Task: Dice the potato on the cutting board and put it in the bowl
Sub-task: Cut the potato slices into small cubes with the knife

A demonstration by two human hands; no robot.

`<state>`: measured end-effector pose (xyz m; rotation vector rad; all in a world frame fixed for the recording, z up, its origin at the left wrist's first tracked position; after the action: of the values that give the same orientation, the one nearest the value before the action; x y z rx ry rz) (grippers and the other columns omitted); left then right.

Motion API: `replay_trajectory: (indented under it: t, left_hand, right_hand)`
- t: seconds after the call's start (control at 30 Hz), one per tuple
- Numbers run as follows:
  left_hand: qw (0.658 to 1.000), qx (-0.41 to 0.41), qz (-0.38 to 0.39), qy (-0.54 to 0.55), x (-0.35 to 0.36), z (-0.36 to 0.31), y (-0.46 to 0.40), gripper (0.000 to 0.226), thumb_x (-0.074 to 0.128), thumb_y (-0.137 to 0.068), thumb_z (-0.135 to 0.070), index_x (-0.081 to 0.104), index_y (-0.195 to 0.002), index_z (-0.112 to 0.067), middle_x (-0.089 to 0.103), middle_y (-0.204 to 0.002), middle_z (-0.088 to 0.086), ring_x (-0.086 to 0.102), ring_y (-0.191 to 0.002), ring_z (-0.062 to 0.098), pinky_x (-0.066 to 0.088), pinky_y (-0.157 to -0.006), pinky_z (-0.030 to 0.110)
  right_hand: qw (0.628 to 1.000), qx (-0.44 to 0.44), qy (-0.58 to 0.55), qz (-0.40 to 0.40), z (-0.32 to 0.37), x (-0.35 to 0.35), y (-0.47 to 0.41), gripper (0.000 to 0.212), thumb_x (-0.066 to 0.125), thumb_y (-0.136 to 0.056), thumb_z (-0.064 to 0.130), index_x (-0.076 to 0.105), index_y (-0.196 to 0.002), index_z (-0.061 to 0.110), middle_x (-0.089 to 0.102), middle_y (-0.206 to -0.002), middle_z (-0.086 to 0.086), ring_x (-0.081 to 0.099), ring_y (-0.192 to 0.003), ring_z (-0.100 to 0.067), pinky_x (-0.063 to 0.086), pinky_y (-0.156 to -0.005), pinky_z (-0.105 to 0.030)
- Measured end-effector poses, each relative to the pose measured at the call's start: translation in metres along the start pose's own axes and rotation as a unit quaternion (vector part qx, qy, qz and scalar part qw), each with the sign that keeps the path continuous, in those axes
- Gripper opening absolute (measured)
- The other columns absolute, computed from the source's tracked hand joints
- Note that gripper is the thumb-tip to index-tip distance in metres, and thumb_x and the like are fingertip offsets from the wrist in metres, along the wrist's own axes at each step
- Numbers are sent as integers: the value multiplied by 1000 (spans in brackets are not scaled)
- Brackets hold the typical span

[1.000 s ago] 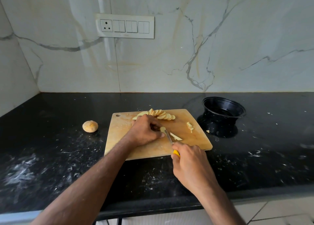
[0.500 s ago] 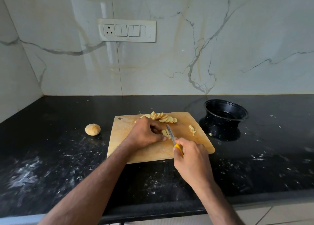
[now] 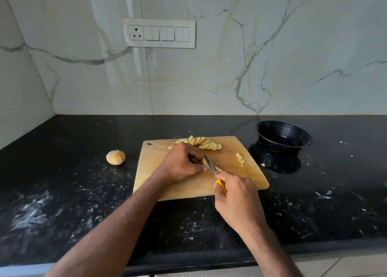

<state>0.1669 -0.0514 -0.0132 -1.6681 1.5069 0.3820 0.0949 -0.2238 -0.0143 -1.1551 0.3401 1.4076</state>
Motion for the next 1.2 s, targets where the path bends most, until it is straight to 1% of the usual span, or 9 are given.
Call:
replay_trajectory:
  t: [0.13, 0.3, 0.57, 0.63, 0.7, 0.8, 1.0, 1.1, 1.2]
  left_hand:
    - [1000, 15, 10, -22, 2, -3, -1, 24, 88, -73, -33, 82, -91, -18, 68, -86, -11, 58, -81, 6, 47, -73, 28]
    - [1000, -10, -6, -14, 1, -3, 0, 18, 90, -72, -28, 80, -78, -14, 70, -79, -8, 61, -79, 9, 52, -74, 35]
    - [1000, -7, 0, -12, 4, 0, -1, 14, 88, -74, -28, 80, -76, -17, 69, -80, -9, 60, -77, 6, 48, -71, 30]
    - [1000, 1, 14, -24, 6, 0, -2, 14, 85, -76, -27, 79, -74, -14, 70, -80, -5, 61, -78, 9, 50, -73, 34]
    - [999, 3, 25, -28, 6, -2, -2, 12, 81, -78, -26, 80, -78, -14, 71, -82, -5, 62, -83, 12, 52, -81, 41]
    - [999, 0, 31, -24, 5, -4, -1, 7, 80, -81, -23, 83, -85, -18, 69, -86, -12, 62, -90, 13, 51, -90, 47]
    - [999, -5, 26, -34, 5, -5, 1, 8, 79, -81, -23, 82, -85, -16, 72, -91, -7, 63, -93, 14, 52, -90, 46]
    - [999, -21, 13, -39, 5, -5, 2, 9, 80, -79, -27, 80, -81, -18, 72, -85, -8, 63, -89, 13, 52, -90, 47]
    - [998, -33, 0, -46, 4, -5, 4, 12, 80, -76, -32, 78, -80, -21, 71, -81, -10, 63, -85, 11, 53, -88, 49]
  right_hand:
    - [1000, 3, -3, 18, -1, -3, -6, 28, 65, -96, 27, 69, -124, 25, 74, -100, 11, 64, -82, -6, 56, -83, -27]
    - [999, 4, 42, 16, 8, 2, -7, 28, 61, -97, 25, 66, -125, 24, 74, -107, 7, 69, -95, -12, 53, -88, -29]
    - [997, 14, 70, 17, 16, 11, -9, 29, 62, -95, 16, 63, -123, 22, 73, -104, 5, 66, -98, -15, 49, -92, -32]
    - [998, 5, 62, 24, 18, 14, -12, 35, 63, -95, 15, 61, -129, 22, 72, -107, 4, 65, -100, -15, 48, -93, -30]
    - [998, 2, 47, 40, 16, 15, -17, 37, 64, -95, 15, 60, -132, 21, 72, -110, 5, 65, -102, -14, 49, -94, -29]
    - [997, 13, 28, 66, 10, 16, -24, 36, 65, -96, 19, 61, -131, 20, 70, -118, 4, 65, -107, -18, 52, -93, -30]
    - [994, 27, 33, 105, 7, 14, -28, 38, 63, -97, 25, 58, -135, 22, 66, -127, 3, 61, -117, -20, 50, -97, -32]
    - [992, 27, 62, 108, 9, 9, -21, 37, 58, -98, 32, 54, -135, 30, 66, -124, 2, 62, -112, -23, 53, -90, -37]
    - [992, 35, 85, 87, 10, 4, -10, 44, 53, -99, 42, 42, -142, 37, 65, -123, 1, 61, -112, -25, 52, -92, -40]
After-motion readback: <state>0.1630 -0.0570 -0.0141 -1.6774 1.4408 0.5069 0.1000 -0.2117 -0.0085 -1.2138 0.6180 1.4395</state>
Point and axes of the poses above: each hand's wrist, its own y-axis away from the middle knuckle, its own x-axis out of the palm, z = x × y, the point moved 6 cm from there along -y, towards the middle knuckle
